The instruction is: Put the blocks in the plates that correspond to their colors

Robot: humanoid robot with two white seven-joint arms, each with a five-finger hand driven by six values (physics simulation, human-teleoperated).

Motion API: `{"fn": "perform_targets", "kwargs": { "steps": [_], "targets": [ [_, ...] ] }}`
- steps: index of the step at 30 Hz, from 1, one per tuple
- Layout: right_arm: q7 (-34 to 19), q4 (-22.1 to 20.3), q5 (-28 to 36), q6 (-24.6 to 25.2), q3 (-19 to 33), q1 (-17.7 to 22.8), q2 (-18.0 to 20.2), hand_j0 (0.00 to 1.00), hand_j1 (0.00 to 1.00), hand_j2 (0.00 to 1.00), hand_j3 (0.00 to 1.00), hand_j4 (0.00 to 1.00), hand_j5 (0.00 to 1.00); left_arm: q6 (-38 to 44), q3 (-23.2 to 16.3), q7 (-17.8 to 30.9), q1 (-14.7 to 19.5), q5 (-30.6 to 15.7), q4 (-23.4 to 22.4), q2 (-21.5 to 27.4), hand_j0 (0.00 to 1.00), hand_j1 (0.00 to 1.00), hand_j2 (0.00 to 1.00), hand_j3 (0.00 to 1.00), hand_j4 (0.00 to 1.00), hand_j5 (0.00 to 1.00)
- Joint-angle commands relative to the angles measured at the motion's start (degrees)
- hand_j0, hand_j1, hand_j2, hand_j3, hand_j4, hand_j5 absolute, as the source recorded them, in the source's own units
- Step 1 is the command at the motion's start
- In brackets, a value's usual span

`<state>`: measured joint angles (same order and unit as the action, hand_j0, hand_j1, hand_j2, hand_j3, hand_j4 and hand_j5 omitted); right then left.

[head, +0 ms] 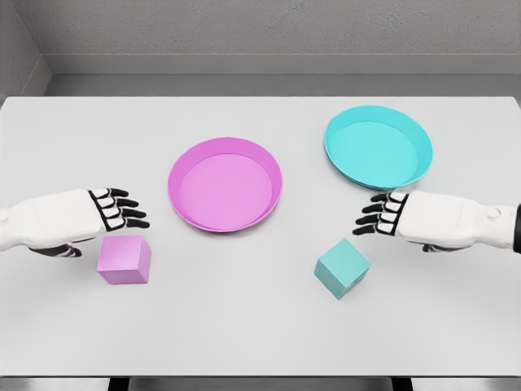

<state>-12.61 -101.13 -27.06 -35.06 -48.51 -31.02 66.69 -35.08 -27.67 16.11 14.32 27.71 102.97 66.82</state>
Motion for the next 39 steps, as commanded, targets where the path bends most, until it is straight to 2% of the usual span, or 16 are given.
{"fn": "perform_targets", "kwargs": {
  "steps": [1, 6, 21, 25, 28, 39],
  "targets": [
    [-0.66, 0.06, -1.85, 0.06, -0.27, 0.00, -2.35, 1.00, 1.00, 1.00, 1.00, 1.00, 1.00, 0.08, -0.01, -0.02, 0.00, 0.94, 0.13, 0.24, 1.00, 1.00, 1.00, 1.00, 1.00, 1.00],
    [-0.57, 0.41, -1.68, 0.06, -0.27, 0.09, -4.20, 1.00, 1.00, 1.00, 1.00, 1.00, 1.00, 0.08, -0.45, -0.02, -0.09, 1.91, 0.13, 0.15, 1.00, 1.00, 1.00, 1.00, 1.00, 1.00],
    [-0.57, -0.03, -0.53, 0.06, 0.16, -0.53, -4.11, 1.00, 1.00, 1.00, 1.00, 1.00, 1.00, 0.08, -2.04, -0.02, 0.09, 4.02, 0.13, -1.95, 1.00, 1.00, 1.00, 1.00, 1.00, 1.00],
    [-0.83, -0.03, -0.62, 0.06, -0.36, -3.16, -3.58, 1.00, 1.00, 1.00, 1.00, 1.00, 1.00, 0.08, -2.04, -0.02, 0.09, 4.02, 0.13, -2.04, 1.00, 1.00, 1.00, 1.00, 1.00, 1.00],
    [-4.17, -0.03, -1.32, 0.06, -0.63, -3.34, -4.29, 1.00, 1.00, 1.00, 1.00, 1.00, 1.00, 0.08, -2.04, -0.02, 0.09, 4.46, 0.13, -2.39, 1.00, 1.00, 1.00, 1.00, 1.00, 1.00],
    [-4.35, -0.03, -6.33, 0.06, -0.63, -4.40, -6.31, 1.00, 1.00, 1.00, 1.00, 1.00, 1.00, 0.08, -2.91, -0.02, 0.18, 6.04, 0.13, -3.71, 1.00, 1.00, 1.00, 1.00, 1.00, 1.00]
  ]
}}
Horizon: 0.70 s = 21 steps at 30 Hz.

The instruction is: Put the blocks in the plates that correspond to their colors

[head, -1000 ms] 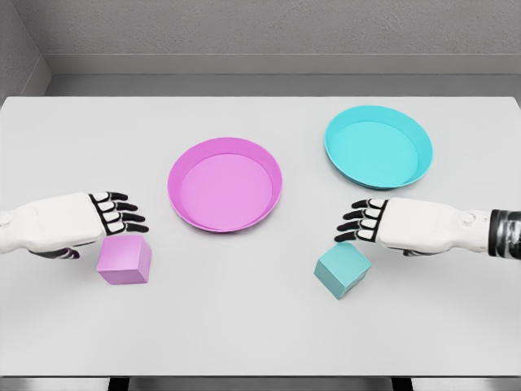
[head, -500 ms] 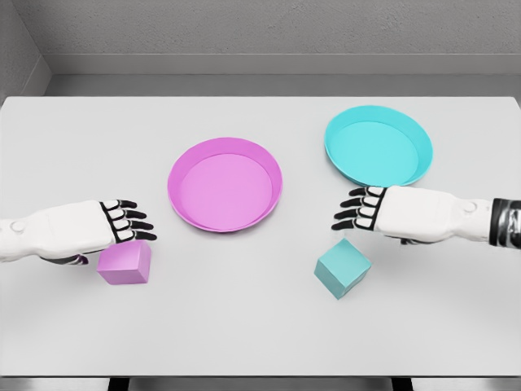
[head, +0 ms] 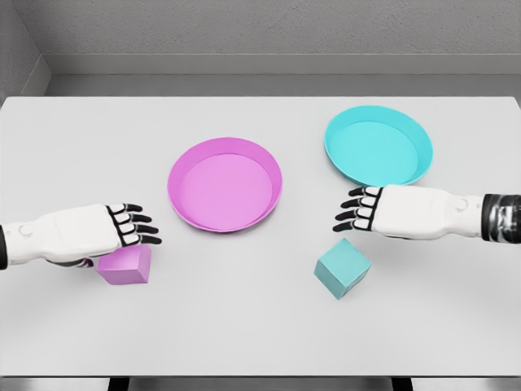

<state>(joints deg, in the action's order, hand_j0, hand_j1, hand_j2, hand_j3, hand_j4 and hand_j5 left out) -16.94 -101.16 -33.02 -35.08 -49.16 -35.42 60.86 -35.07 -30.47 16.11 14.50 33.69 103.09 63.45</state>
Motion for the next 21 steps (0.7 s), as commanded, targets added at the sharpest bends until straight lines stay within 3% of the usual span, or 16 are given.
{"fn": "perform_targets", "kwargs": {
  "steps": [1, 21],
  "targets": [
    [-0.03, 0.00, -0.38, 0.08, 0.03, 0.09, -0.92, 1.00, 1.00, 1.00, 1.00, 1.00, 1.00, 0.07, -0.11, -0.02, 0.00, 0.06, 0.01, -0.43, 1.00, 1.00, 1.00, 1.00, 1.00, 1.00],
    [0.15, 0.00, 0.33, 0.08, 3.20, 2.81, 1.72, 1.00, 1.00, 1.00, 1.00, 1.00, 1.00, 0.07, -2.22, -0.02, -0.09, 1.55, 0.01, -1.40, 1.00, 1.00, 1.00, 1.00, 1.00, 1.00]
  ]
}}
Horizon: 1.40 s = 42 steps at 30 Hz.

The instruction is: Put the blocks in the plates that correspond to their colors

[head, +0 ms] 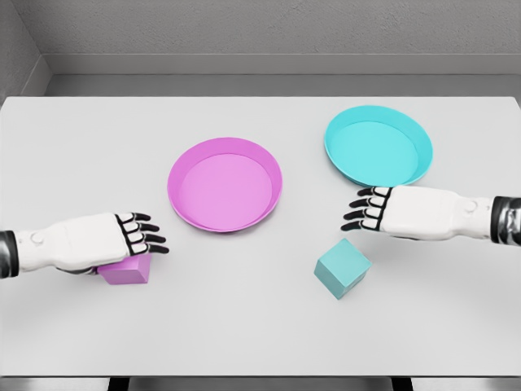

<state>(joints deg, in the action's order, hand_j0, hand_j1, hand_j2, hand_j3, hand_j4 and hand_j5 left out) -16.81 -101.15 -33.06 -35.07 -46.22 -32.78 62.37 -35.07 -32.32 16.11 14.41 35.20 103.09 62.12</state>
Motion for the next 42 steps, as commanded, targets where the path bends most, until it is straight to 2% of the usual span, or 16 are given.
{"fn": "perform_targets", "kwargs": {
  "steps": [1, 7, 12, 15, 18, 24, 27, 32, 42],
  "targets": [
    [0.11, -0.01, 0.37, 0.07, -0.10, 0.00, 0.30, 1.00, 1.00, 1.00, 1.00, 1.00, 1.00, 0.07, -0.55, -0.02, 0.00, 0.04, 0.01, -0.16, 1.00, 1.00, 1.00, 1.00, 1.00, 1.00],
    [0.46, -0.01, 0.54, 0.07, -5.46, -4.57, 0.74, 1.00, 1.00, 1.00, 1.00, 1.00, 1.00, 0.07, -1.52, -0.02, 0.00, 1.09, 0.01, -0.42, 1.00, 1.00, 1.00, 1.00, 1.00, 1.00],
    [0.72, -0.10, 1.33, 0.07, -9.50, -7.12, 1.27, 1.00, 1.00, 1.00, 1.00, 1.00, 1.00, 0.07, -1.52, 0.06, 0.70, 1.89, 0.01, -0.42, 0.77, 0.77, 0.77, 0.77, 0.77, 0.77],
    [0.81, -0.10, 1.33, 0.07, -12.05, -8.70, 1.18, 1.00, 1.00, 1.00, 1.00, 1.00, 1.00, 0.07, -1.52, 0.06, 1.14, 1.80, 0.01, -0.42, 0.75, 0.75, 0.75, 0.75, 0.75, 0.75],
    [0.81, -0.10, 1.68, 0.07, -12.14, -9.84, 1.18, 1.00, 1.00, 1.00, 1.00, 1.00, 1.00, 0.07, -1.52, -0.02, 1.23, 1.71, 0.01, -0.42, 0.70, 0.70, 0.70, 0.70, 0.70, 0.70],
    [2.04, -0.10, 2.30, 0.07, -13.10, -11.95, 1.18, 1.00, 1.00, 1.00, 1.00, 1.00, 1.00, 0.07, -1.52, -0.02, 2.11, 1.36, 0.01, -0.42, 0.70, 0.70, 0.70, 0.70, 0.70, 0.70],
    [2.04, -0.10, 2.56, 0.07, -15.56, -13.62, 0.48, 1.00, 1.00, 1.00, 1.00, 1.00, 1.00, 0.07, -1.52, -0.02, 3.07, 0.39, 0.01, -0.42, 0.70, 0.70, 0.70, 0.70, 0.70, 0.70],
    [1.78, -0.10, 2.56, 0.07, -17.85, -14.06, -0.93, 1.00, 1.00, 1.00, 1.00, 1.00, 1.00, 0.07, -1.43, -0.02, 4.57, -0.49, 0.01, -0.42, 0.70, 0.70, 0.70, 0.70, 0.70, 0.70],
    [2.04, -0.10, 2.65, 0.07, -18.55, -15.12, -1.72, 1.00, 1.00, 1.00, 1.00, 1.00, 1.00, 0.07, -1.43, -0.02, 7.73, -0.58, -0.34, -2.36, 0.70, 0.70, 0.70, 0.70, 0.70, 0.70]
  ]
}}
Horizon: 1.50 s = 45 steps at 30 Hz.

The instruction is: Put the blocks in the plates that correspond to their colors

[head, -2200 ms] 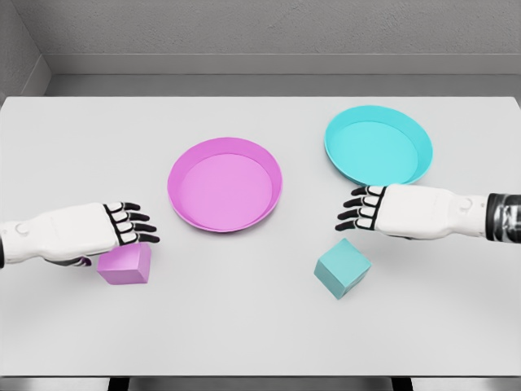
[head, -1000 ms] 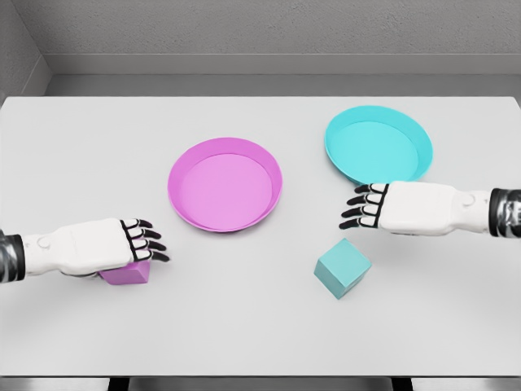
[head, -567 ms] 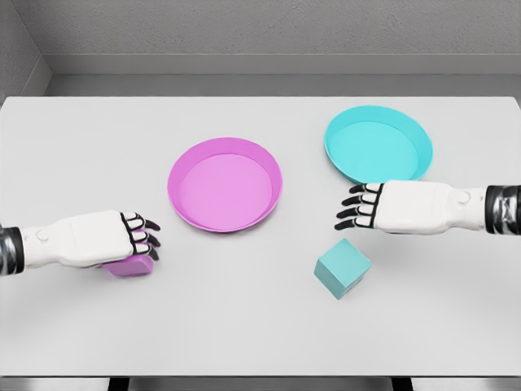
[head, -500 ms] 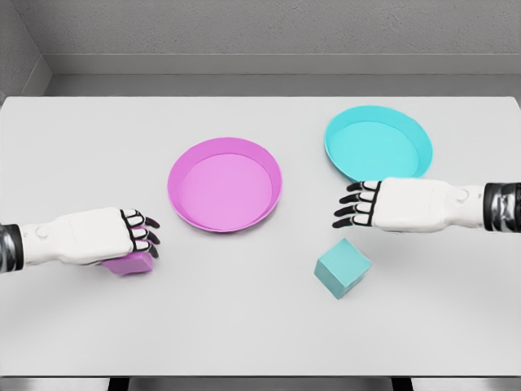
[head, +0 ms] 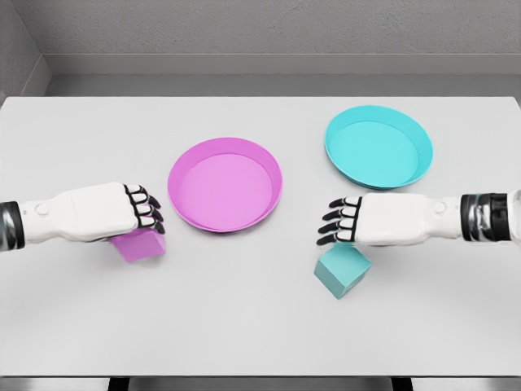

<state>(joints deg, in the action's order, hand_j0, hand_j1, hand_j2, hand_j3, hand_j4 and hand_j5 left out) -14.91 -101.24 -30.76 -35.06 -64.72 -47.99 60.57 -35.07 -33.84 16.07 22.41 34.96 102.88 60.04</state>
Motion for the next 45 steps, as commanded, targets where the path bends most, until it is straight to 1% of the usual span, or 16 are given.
{"fn": "perform_targets", "kwargs": {
  "steps": [1, 5, 10, 14, 16, 20, 23, 24, 27, 29, 30, 33, 35, 37, 40, 45],
  "targets": [
    [0.23, -0.01, 0.35, 0.06, 0.03, 0.00, 0.07, 1.00, 1.00, 1.00, 1.00, 1.00, 1.00, 0.07, 0.00, -0.08, 0.26, -0.33, -0.40, -0.89, 0.70, 0.70, 0.70, 0.70, 0.70, 0.70],
    [0.23, -0.01, 2.64, 0.06, 0.12, -0.79, 0.60, 1.00, 1.00, 1.00, 1.00, 1.00, 1.00, 0.07, 0.00, -0.08, 1.76, -0.24, -0.93, -1.59, 0.68, 0.68, 0.68, 0.68, 0.68, 0.68],
    [0.14, -0.01, 2.99, 0.06, -0.32, -1.58, 0.43, 1.00, 1.00, 1.00, 1.00, 1.00, 1.00, 0.07, 0.00, 0.01, 3.69, -0.07, -1.72, -3.00, 0.67, 0.67, 0.67, 0.67, 0.67, 0.67],
    [-0.21, -0.01, 2.99, 0.06, -4.28, -4.13, -0.28, 1.00, 1.00, 1.00, 1.00, 1.00, 1.00, 0.07, 0.00, 0.01, 5.98, -0.07, -2.34, -5.28, 0.67, 0.67, 0.67, 0.67, 0.67, 0.67],
    [-0.30, -0.01, 2.99, 0.06, -5.59, -4.22, -0.72, 1.00, 1.00, 1.00, 1.00, 1.00, 1.00, 0.07, 0.00, 0.01, 7.29, 0.02, -2.77, -6.51, 0.67, 0.67, 0.67, 0.67, 0.67, 0.67],
    [-0.47, -0.01, 2.99, 0.06, -7.79, -4.22, -0.89, 1.00, 1.00, 1.00, 1.00, 1.00, 1.00, 0.07, -2.72, 0.01, 12.21, 0.20, -7.78, -10.30, 0.67, 0.67, 0.67, 0.67, 0.67, 0.67],
    [-0.56, -0.10, 2.99, 0.06, -8.06, -4.31, -0.98, 1.00, 1.00, 1.00, 1.00, 1.00, 1.00, 0.07, -3.25, 0.01, 14.41, 0.37, -10.77, -12.49, 0.67, 0.67, 0.67, 0.67, 0.67, 0.67],
    [-0.47, -0.10, 2.99, 0.06, -8.14, -4.48, -1.07, 1.00, 1.00, 1.00, 1.00, 1.00, 1.00, 0.07, -4.12, 0.01, 15.82, 0.37, -11.83, -12.67, 0.67, 0.67, 0.67, 0.67, 0.67, 0.67],
    [-0.47, -0.10, 2.99, 0.06, -8.58, -4.57, -1.77, 1.00, 1.00, 1.00, 1.00, 1.00, 1.00, 0.07, -6.06, 0.01, 18.46, 0.72, -15.17, -16.53, 0.68, 0.68, 0.68, 0.68, 0.68, 0.68],
    [-0.47, -0.10, 2.99, 0.06, -8.67, -4.57, -1.77, 1.00, 1.00, 1.00, 1.00, 1.00, 1.00, 0.07, -8.17, 0.01, 21.27, 0.90, -17.10, -19.43, 0.68, 0.68, 0.68, 0.68, 0.68, 0.68],
    [-0.47, -0.10, 2.99, 0.06, -8.59, -4.57, -1.77, 1.00, 1.00, 1.00, 1.00, 1.00, 1.00, 0.07, -9.49, 0.01, 22.76, 1.51, -17.37, -20.05, 0.71, 0.71, 0.71, 0.71, 0.71, 0.71],
    [-0.47, -0.10, 2.99, 0.06, -8.67, -4.57, -1.69, 1.00, 1.00, 1.00, 1.00, 1.00, 1.00, 0.07, -9.58, -0.08, 23.12, 0.90, -17.54, -19.97, 0.91, 0.91, 0.91, 0.91, 0.91, 0.91],
    [-0.56, -0.10, 2.99, 0.06, -8.94, -4.66, -1.51, 1.00, 1.00, 1.00, 1.00, 1.00, 1.00, 0.07, -9.58, -0.25, 23.29, 0.02, -17.45, -19.35, 1.00, 1.00, 1.00, 1.00, 1.00, 1.00],
    [-0.74, -0.10, 2.99, 0.06, -9.20, -4.66, -1.42, 1.00, 1.00, 1.00, 1.00, 1.00, 1.00, 0.07, -9.49, -0.25, 23.29, -2.35, -17.28, -17.33, 1.00, 1.00, 1.00, 1.00, 1.00, 1.00],
    [-0.74, -0.10, 2.90, 0.06, -9.38, -4.66, -1.33, 1.00, 1.00, 1.00, 1.00, 1.00, 1.00, 0.07, -9.40, -0.25, 23.29, -3.06, -16.93, -15.92, 1.00, 1.00, 1.00, 1.00, 1.00, 1.00],
    [-0.74, -0.10, 2.90, 0.06, -9.38, -4.66, -1.86, 1.00, 1.00, 1.00, 1.00, 1.00, 1.00, 0.07, -9.22, -0.34, 23.20, -6.39, -16.75, -12.94, 1.00, 1.00, 1.00, 1.00, 1.00, 1.00]
  ]
}}
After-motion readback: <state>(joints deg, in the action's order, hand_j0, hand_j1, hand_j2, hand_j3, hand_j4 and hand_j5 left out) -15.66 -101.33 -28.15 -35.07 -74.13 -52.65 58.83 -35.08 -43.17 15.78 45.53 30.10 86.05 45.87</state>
